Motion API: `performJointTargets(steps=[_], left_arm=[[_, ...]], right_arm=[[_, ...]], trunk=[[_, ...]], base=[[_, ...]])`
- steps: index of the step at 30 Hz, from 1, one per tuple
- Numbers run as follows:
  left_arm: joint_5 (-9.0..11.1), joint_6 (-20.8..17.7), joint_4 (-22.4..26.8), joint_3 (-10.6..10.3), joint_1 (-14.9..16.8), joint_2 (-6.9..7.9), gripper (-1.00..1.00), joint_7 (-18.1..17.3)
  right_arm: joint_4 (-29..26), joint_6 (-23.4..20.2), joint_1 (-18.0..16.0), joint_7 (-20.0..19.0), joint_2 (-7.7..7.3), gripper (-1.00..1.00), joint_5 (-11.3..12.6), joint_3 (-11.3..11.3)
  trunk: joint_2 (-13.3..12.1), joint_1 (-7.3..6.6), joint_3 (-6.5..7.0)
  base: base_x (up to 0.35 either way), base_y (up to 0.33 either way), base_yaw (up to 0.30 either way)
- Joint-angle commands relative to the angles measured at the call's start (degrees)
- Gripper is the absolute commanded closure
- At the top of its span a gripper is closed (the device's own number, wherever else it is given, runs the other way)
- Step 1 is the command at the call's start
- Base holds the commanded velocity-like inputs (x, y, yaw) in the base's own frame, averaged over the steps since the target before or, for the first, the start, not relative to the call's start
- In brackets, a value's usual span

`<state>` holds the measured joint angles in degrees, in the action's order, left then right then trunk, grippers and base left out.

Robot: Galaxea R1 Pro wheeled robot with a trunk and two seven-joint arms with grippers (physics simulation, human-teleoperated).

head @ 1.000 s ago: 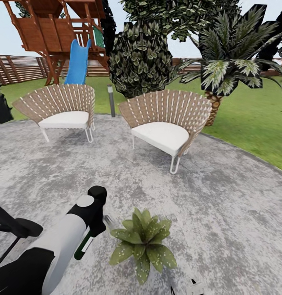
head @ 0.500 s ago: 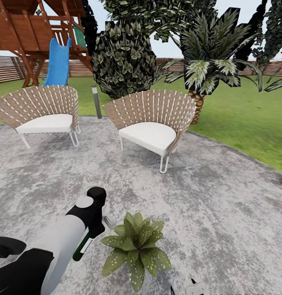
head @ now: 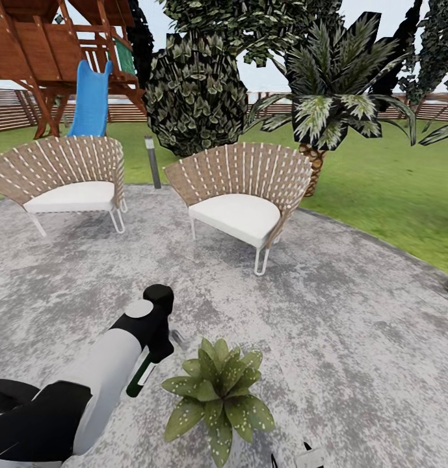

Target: Pick up the pesticide atomizer in the garden and spray insectifuge to fully cover both potted plants in the garden.

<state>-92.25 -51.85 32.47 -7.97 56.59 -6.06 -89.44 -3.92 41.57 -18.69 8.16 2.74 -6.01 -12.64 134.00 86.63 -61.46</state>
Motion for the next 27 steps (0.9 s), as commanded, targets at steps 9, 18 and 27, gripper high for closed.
performJointTargets(steps=[9, 18, 27], left_arm=[[-0.45, -0.46, -0.04, 0.24, -0.82, 0.72, 1.00, -0.56], [-0.47, -0.52, -0.04, 0.24, -0.89, 1.16, 1.00, -0.56], [-0.31, -0.53, -0.21, 0.36, -1.11, 1.15, 1.00, -0.56]], right_arm=[[0.05, 0.07, -0.03, 0.54, -0.01, -1.00, -0.59, -0.10], [0.05, 0.07, -0.03, 0.56, -0.01, -1.00, -0.60, -0.10], [0.05, 0.09, -0.03, 0.58, 0.01, -1.00, -0.60, -0.10]], trunk=[[0.02, -0.01, -0.05], [0.02, -0.01, -0.05], [0.02, -0.01, -0.05]], base=[[0.000, 0.000, -0.033], [0.000, 0.000, -0.246], [0.075, 0.072, -0.034]])
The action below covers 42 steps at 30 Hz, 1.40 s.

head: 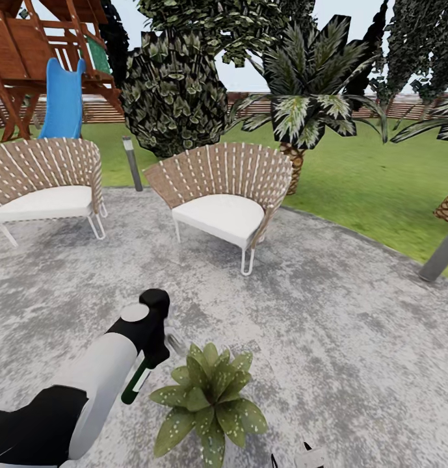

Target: Pick up the pesticide atomizer in the garden and spray insectifuge to fully cover both potted plants in the garden.

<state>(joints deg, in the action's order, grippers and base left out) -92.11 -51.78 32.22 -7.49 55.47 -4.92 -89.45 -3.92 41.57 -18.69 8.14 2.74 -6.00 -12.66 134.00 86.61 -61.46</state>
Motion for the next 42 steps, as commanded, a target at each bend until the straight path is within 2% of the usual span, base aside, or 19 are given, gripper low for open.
performJointTargets(steps=[1, 9, 15, 19, 24, 32, 37, 39, 42], left_arm=[[-0.45, -0.60, 0.05, -0.14, 0.01, 0.00, 1.00, -0.55], [-0.32, -0.60, -0.07, -0.15, -0.25, -0.05, 1.00, -0.55], [-0.29, -0.48, 0.06, -0.17, -3.00, 0.07, 1.00, -0.55], [-0.27, -0.48, 0.43, -0.15, -3.29, -0.06, 1.00, -0.26], [-0.21, -0.49, 4.01, -0.07, -3.26, -0.43, 1.00, -0.24], [-0.25, -0.47, 4.60, -0.15, -3.26, -0.52, 1.00, -0.36], [-0.28, -0.51, 4.13, -0.17, -3.27, 0.16, 1.00, -0.52], [-0.25, -0.51, 4.07, -0.14, -3.29, 1.24, 1.00, -0.55], [-0.19, -0.52, 3.95, -0.08, -3.31, 2.06, 1.00, -0.55]], right_arm=[[0.05, 0.09, -0.03, 0.59, -0.01, -1.00, -0.61, -0.09], [0.05, 0.08, -0.03, 0.60, 0.00, -1.00, -0.61, -0.09], [0.05, 0.07, -0.03, 0.60, 0.00, -1.00, -0.59, -0.09], [0.05, 0.06, -0.03, 0.56, 0.01, -1.00, -0.59, -0.09], [0.05, 0.08, -0.03, 0.56, 0.02, -1.00, -0.60, -0.09], [0.05, 0.08, -0.03, 0.56, 0.01, -1.00, -0.62, -0.09], [0.05, 0.06, -0.03, 0.56, 0.01, -1.00, -0.60, -0.09], [0.05, 0.06, -0.03, 0.56, 0.03, -1.00, -0.61, -0.09], [0.05, 0.06, -0.03, 0.57, 0.04, -1.00, -0.61, -0.09]], trunk=[[0.02, 0.01, -0.05], [0.02, 0.01, -0.05], [0.02, 0.01, -0.05], [0.02, 0.01, -0.05], [0.02, 0.01, -0.05], [0.02, 0.01, -0.05], [0.02, 0.01, -0.05], [0.02, 0.01, -0.05], [0.02, 0.01, -0.05]], base=[[0.175, 0.153, -0.001], [0.039, 0.031, 0.000], [0.000, 0.000, 0.000], [0.000, 0.000, -0.020], [0.000, 0.000, -0.251], [0.000, 0.000, -0.269], [0.000, 0.000, -0.061], [0.000, 0.000, -0.008], [0.000, 0.000, -0.002]])
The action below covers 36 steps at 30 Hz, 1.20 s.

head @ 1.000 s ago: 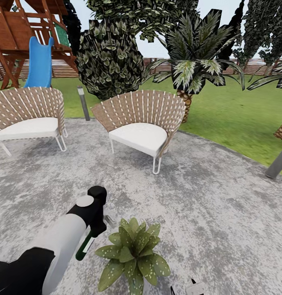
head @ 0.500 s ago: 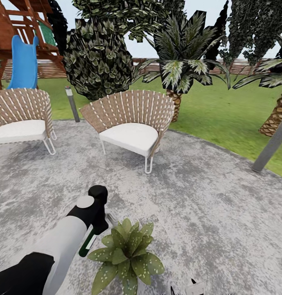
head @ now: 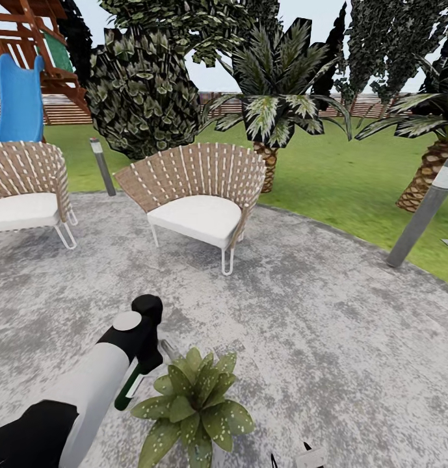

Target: Pick up the pesticide atomizer in the garden and spray insectifuge to fully cover both potted plants in the garden.

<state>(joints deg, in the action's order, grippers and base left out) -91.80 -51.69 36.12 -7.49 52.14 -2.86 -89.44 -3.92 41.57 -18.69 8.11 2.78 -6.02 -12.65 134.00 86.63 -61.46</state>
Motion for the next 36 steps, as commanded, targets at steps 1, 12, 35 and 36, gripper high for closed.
performJointTargets(steps=[1, 12, 35, 36], left_arm=[[-0.49, -0.60, 0.03, -0.06, 0.02, 0.08, 1.00, -0.56], [-0.57, -0.60, -0.07, 0.11, -0.02, -0.41, 1.00, -0.56], [-0.29, -1.13, -1.61, 0.11, -0.81, -0.65, 1.00, -0.56], [-0.10, -1.15, -1.56, 0.11, -0.82, -0.66, 1.00, -0.56]], right_arm=[[0.05, 0.07, -0.03, 0.60, 0.00, -1.00, -0.59, -0.09], [0.05, 0.05, -0.03, 0.59, 0.02, -1.00, -0.58, -0.09], [0.05, 0.04, -0.03, 0.60, 0.04, -1.00, -0.61, -0.09], [0.05, 0.04, -0.03, 0.60, 0.04, -1.00, -0.60, -0.09]], trunk=[[0.02, -0.01, -0.05], [0.02, -0.01, -0.05], [0.02, -0.01, -0.05], [0.02, -0.01, -0.05]], base=[[0.000, 0.000, 0.000], [-0.077, 0.000, 0.000], [-0.085, -0.048, 0.157], [-0.249, -0.183, 0.009]])
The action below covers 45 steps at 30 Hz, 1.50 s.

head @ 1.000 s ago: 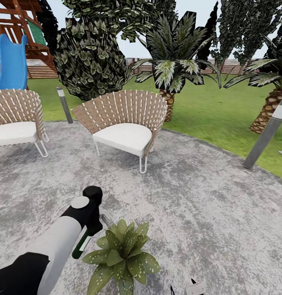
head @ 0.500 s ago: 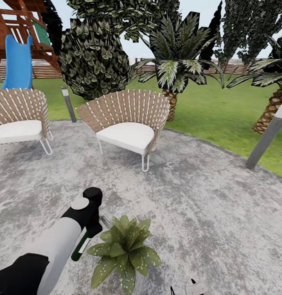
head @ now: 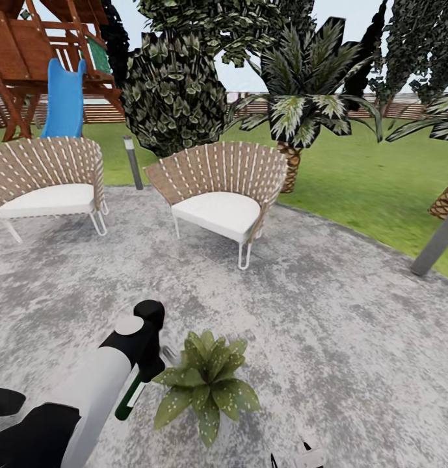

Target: Pick up the pesticide atomizer in the garden and spray insectifuge to fully cover both potted plants in the garden.

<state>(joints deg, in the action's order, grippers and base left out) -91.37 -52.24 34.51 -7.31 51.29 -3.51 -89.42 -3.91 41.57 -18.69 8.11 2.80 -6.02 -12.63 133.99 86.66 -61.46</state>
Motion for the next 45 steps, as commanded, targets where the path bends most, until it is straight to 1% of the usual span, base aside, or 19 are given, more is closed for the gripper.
performJointTargets(steps=[1, 3, 8, 19, 30, 33, 38, 45], left_arm=[[-0.29, -0.63, 0.07, -0.07, 0.03, -0.01, 1.00, -0.58], [0.16, -0.66, 0.16, -0.07, 0.04, -0.01, 1.00, -0.58], [0.31, -0.67, 0.29, -0.08, 0.04, 0.01, 1.00, -0.58], [0.31, -0.74, 0.43, -0.10, 0.04, -0.01, 1.00, -0.58], [0.31, -0.76, 0.65, -0.09, 0.04, 0.04, 1.00, -0.58], [0.45, -0.76, 0.72, -0.04, 0.04, -0.05, 1.00, -0.58], [1.67, -0.76, 0.74, 0.01, 0.04, -0.05, 1.00, -0.58], [1.90, -0.76, 0.74, 0.07, 0.04, 0.05, 1.00, -0.35]], right_arm=[[0.04, 0.03, -0.03, 0.61, 0.01, -1.00, -0.59, -0.11], [0.04, 0.05, -0.03, 0.63, 0.01, -1.00, -0.60, -0.11], [0.04, 0.07, -0.03, 0.67, 0.01, -1.00, -0.64, -0.11], [0.05, 0.04, -0.03, 0.61, 0.01, -1.00, -0.62, -0.11], [0.05, 0.07, -0.03, 0.64, 0.01, -1.00, -0.63, -0.11], [0.04, 0.07, -0.03, 0.67, 0.01, -1.00, -0.63, -0.11], [0.04, 0.07, -0.03, 0.62, 0.01, -1.00, -0.64, -0.11], [0.04, 0.07, -0.03, 0.64, 0.01, -1.00, -0.62, -0.11]], trunk=[[0.02, -0.04, -0.05], [0.02, -0.04, -0.05], [0.02, -0.04, -0.05], [0.02, -0.04, -0.05], [0.02, -0.04, -0.05], [0.02, -0.04, -0.05], [0.02, -0.04, -0.05], [0.02, -0.04, -0.05]], base=[[-0.250, -0.183, 0.006], [-0.250, -0.183, 0.002], [-0.251, -0.184, 0.073], [-0.252, -0.162, 0.270], [-0.059, -0.037, 0.271], [-0.217, -0.153, 0.084], [-0.233, -0.165, 0.009], [-0.255, -0.166, 0.000]])
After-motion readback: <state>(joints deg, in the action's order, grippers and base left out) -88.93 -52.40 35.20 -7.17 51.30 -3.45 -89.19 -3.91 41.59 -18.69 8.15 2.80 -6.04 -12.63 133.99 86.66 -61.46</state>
